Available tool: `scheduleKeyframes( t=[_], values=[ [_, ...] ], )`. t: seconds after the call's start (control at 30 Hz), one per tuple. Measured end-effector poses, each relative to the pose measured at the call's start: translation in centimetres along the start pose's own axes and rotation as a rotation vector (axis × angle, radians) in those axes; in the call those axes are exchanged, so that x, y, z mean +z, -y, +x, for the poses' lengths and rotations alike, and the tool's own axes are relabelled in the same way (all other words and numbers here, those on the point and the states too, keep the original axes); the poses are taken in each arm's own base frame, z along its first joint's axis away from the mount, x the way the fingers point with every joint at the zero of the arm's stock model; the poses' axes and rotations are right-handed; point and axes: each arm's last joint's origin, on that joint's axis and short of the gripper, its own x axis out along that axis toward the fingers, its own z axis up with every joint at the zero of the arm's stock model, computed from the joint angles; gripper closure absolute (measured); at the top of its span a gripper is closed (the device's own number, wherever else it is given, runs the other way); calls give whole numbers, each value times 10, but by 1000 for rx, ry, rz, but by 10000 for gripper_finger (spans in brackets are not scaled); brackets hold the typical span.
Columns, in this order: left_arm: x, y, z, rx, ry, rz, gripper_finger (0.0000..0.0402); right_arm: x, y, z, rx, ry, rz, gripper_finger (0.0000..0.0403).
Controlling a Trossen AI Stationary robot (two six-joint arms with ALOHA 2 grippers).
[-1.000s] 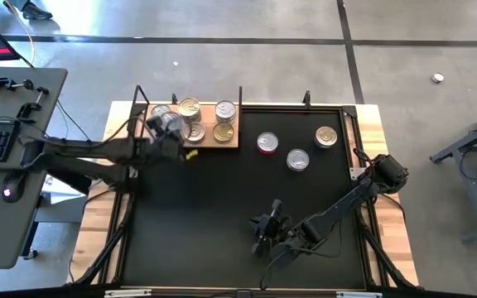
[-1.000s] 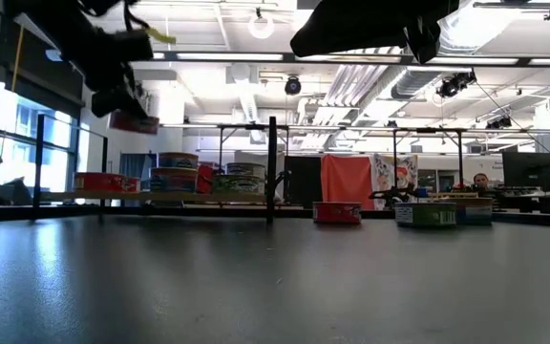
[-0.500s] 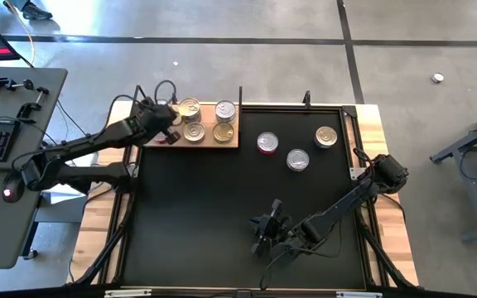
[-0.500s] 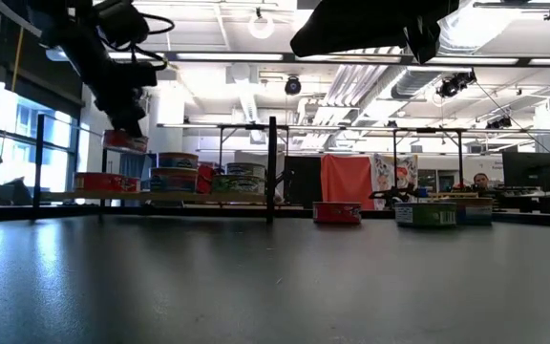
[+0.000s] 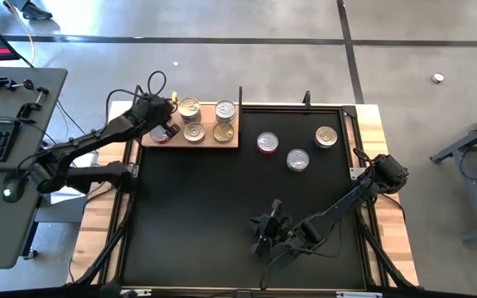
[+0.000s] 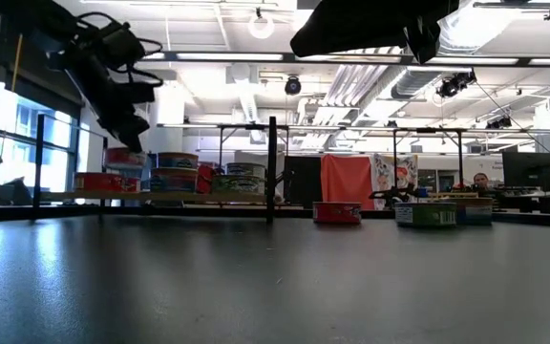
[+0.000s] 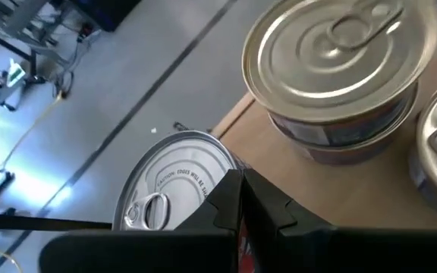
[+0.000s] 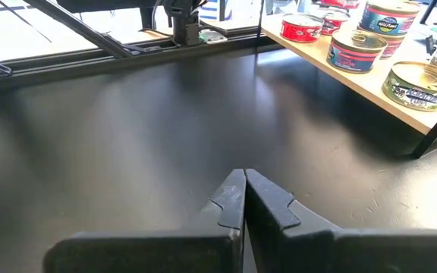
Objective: Stack canned seafood by type on shelf
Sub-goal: Stack the red tuna can on the top of the other red tuna can
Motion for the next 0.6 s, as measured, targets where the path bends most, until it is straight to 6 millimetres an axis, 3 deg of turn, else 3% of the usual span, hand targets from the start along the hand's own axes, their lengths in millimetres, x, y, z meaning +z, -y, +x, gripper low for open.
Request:
scheduleKeyframes(
  t=[0.3,0.6],
  values=[
    [-7,4,24,-8,-107,10,401,0,0,0,0,0,0,402],
    [-5,5,17,-24,-81,-7,394,0,0,0,0,0,0,402]
  ],
)
